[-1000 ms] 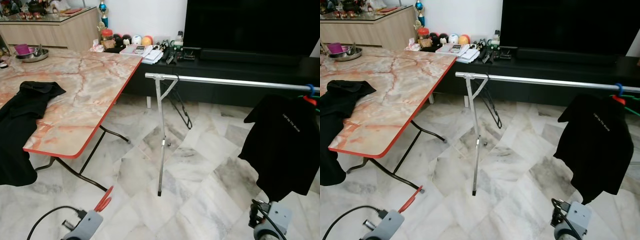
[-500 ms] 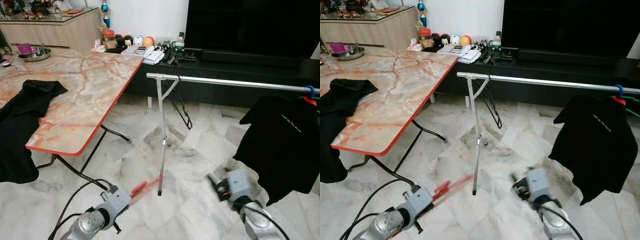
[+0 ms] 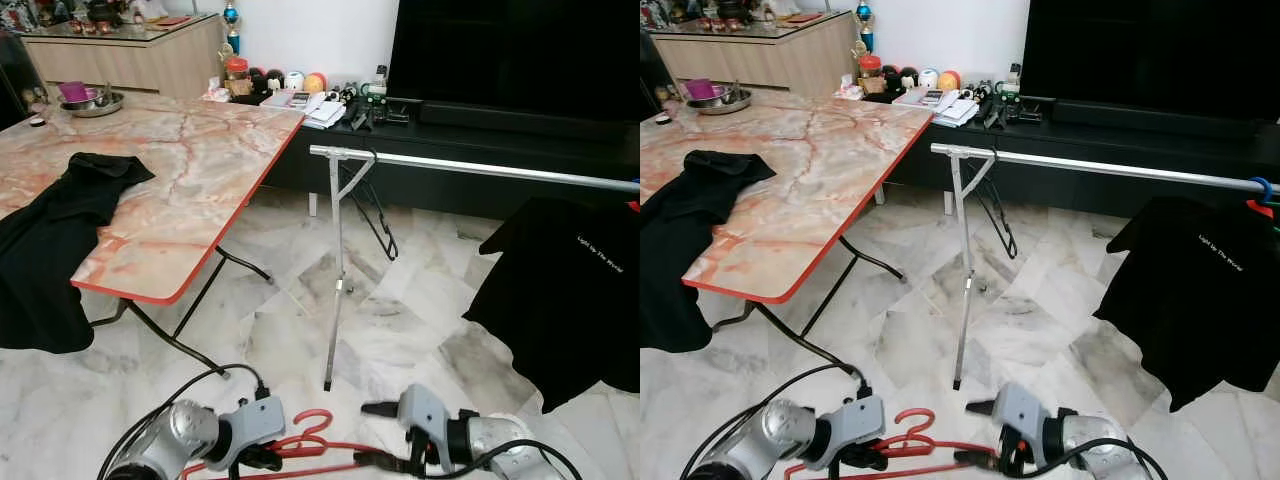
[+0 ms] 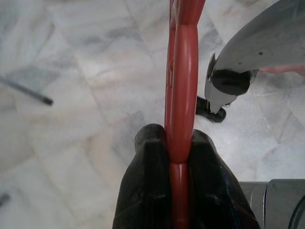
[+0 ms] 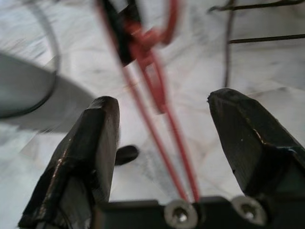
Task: Hang hanger
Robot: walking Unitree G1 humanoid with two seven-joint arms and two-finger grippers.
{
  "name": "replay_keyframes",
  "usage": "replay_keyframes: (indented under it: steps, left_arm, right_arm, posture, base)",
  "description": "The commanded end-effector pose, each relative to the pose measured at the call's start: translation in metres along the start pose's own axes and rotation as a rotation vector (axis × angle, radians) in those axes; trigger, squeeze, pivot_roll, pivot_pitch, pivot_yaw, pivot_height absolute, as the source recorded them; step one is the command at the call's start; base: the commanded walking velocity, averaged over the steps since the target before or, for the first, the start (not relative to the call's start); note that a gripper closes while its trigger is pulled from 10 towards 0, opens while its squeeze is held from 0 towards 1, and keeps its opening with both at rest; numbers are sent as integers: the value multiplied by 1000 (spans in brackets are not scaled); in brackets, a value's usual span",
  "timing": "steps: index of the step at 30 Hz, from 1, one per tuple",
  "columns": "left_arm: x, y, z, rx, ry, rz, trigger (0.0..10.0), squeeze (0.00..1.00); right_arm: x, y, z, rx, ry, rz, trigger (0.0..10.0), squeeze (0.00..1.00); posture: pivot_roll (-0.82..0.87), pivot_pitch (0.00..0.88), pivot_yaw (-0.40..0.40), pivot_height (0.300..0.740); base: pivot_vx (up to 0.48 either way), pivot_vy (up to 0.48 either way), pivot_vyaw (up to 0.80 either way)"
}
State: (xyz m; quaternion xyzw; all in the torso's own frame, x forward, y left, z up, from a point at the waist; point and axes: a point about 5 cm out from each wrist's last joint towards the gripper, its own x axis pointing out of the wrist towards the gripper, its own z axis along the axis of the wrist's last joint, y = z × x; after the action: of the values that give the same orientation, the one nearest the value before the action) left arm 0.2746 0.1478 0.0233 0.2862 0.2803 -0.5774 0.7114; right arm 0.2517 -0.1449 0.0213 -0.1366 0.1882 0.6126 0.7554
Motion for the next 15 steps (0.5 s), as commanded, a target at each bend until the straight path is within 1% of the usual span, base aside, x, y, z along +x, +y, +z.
replay_keyframes:
  steps: [1,3,4,5,7,8,11,15]
  left_arm:
    - [-4,4,7,23,-4,-13,10000,0]
    - [-7,8,15,49,-12,-15,10000,0]
    - [-8,9,19,58,-17,-20,10000,0]
    - [-10,10,25,62,-30,-31,10000,0]
    - [-11,11,30,59,-41,-36,10000,0]
    - [-11,11,32,64,-39,-45,10000,0]
    - [-12,10,33,73,-30,-51,10000,0]
    - [-9,7,30,75,-4,-61,10000,0]
  right_arm:
    - [-2,-1,-1,-16,15,17,10000,0]
    - [0,-1,-2,-34,20,6,10000,0]
    - [2,1,-2,-49,34,22,10000,0]
    - [4,3,-4,-65,56,47,10000,0]
    - [6,5,-5,-70,70,56,10000,0]
    - [8,5,-5,-87,80,53,10000,0]
    - [10,0,-3,-121,83,1,10000,0]
    - [9,-4,1,-171,73,-35,10000,0]
  posture:
    - [134,40,-26,740]
    - [136,42,-26,740]
    - [136,44,-25,740]
    - [138,46,-25,740]
    - [141,48,-26,740]
    - [143,48,-26,740]
    - [143,49,-26,740]
    - [142,53,-24,740]
  base:
    - [0,0,0]
    - [0,0,0]
    - [0,0,0]
    - [0,0,0]
    - [0,0,0]
    - [0,0,0]
    - [0,0,0]
    - [0,0,0]
